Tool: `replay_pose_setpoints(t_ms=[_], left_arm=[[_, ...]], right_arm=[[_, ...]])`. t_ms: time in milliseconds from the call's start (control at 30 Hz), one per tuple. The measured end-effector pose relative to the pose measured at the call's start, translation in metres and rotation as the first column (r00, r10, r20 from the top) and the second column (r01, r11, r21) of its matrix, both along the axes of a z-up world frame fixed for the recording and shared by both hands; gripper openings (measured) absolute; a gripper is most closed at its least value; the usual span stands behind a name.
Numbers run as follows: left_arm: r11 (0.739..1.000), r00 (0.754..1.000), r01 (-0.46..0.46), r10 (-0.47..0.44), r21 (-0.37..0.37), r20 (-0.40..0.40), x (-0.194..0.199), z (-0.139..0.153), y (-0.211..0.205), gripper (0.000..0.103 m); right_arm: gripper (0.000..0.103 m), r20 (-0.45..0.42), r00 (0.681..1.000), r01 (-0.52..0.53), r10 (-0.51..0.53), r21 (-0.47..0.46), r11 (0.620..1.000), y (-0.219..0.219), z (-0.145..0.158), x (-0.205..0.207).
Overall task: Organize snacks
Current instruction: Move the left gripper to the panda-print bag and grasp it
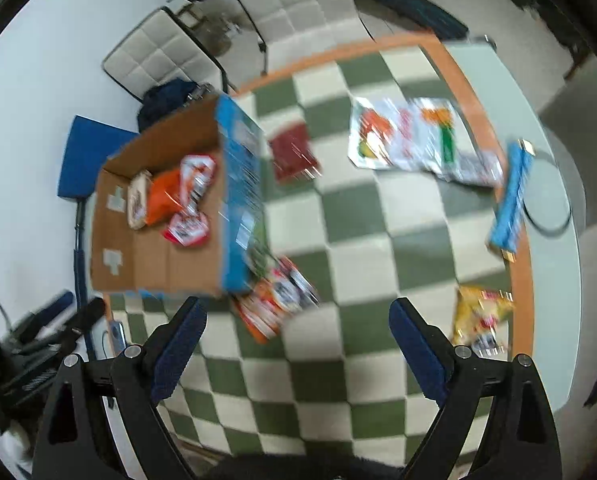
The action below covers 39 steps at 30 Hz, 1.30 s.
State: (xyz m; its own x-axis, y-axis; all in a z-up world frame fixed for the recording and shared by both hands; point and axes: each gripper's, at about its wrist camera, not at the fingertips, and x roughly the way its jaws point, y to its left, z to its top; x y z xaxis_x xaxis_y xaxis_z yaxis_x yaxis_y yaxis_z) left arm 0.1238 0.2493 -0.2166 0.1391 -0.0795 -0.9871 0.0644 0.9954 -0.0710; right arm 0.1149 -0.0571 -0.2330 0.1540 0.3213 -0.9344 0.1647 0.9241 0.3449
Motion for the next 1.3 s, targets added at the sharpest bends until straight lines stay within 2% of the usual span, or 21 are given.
replay_pose_setpoints(t_ms=[200, 367, 433, 533, 733, 767, 833, 967, 1100, 1300], left_arm=[[0.999, 0.998, 0.029, -0.029, 0.013, -0.048, -0.014, -0.075, -0.038, 0.091], [0.989, 0.991, 0.122, -0.118, 0.078, -0.058, -0.006, -0.118, -0.071, 0.091], [0.987, 0.988, 0.149, -0.145, 0.067, -0.054, -0.004, -0.124, -0.081, 0.091], [0.981, 0.980, 0.192, -0.192, -0.004, -0.057, -0.008, -0.125, -0.099, 0.091], [0.933, 0.935, 0.341, -0.349, -0.119, -0.063, -0.037, -0.112, -0.148, 0.091], [0.925, 0.925, 0.367, -0.374, -0.097, -0.067, -0.042, -0.109, -0.155, 0.091], [0.925, 0.923, 0.377, -0.379, -0.041, -0.070, -0.047, -0.103, -0.159, 0.091], [0.947, 0.950, 0.313, -0.311, 0.075, -0.036, -0.037, -0.082, -0.152, 0.091], [0.944, 0.959, 0.284, -0.278, 0.169, -0.058, -0.018, -0.081, -0.158, 0.091], [0.936, 0.948, 0.298, -0.269, 0.185, -0.170, -0.003, -0.113, -0.182, 0.091]], right_arm=[[0.095, -0.046, 0.999, 0.003, -0.005, -0.037, 0.999, -0.046, -0.044, -0.034], [0.091, -0.075, 0.997, 0.017, -0.021, -0.066, 0.998, -0.079, -0.071, -0.046], [0.091, -0.085, 0.996, 0.020, -0.027, -0.076, 0.997, -0.087, -0.077, -0.046], [0.091, -0.096, 0.995, 0.015, -0.024, -0.090, 0.996, -0.098, -0.084, -0.047], [0.091, -0.104, 0.994, 0.018, -0.024, -0.063, 0.998, -0.113, -0.091, -0.046], [0.091, -0.105, 0.994, 0.017, -0.023, -0.058, 0.998, -0.113, -0.092, -0.046], [0.091, -0.107, 0.994, 0.023, -0.028, -0.043, 0.999, -0.116, -0.094, -0.045], [0.091, -0.106, 0.994, 0.032, -0.034, -0.021, 0.999, -0.121, -0.097, -0.043], [0.091, -0.123, 0.991, 0.048, -0.049, -0.016, 0.999, -0.127, -0.108, -0.040], [0.091, -0.163, 0.984, 0.064, -0.067, -0.021, 0.998, -0.132, -0.126, -0.036]])
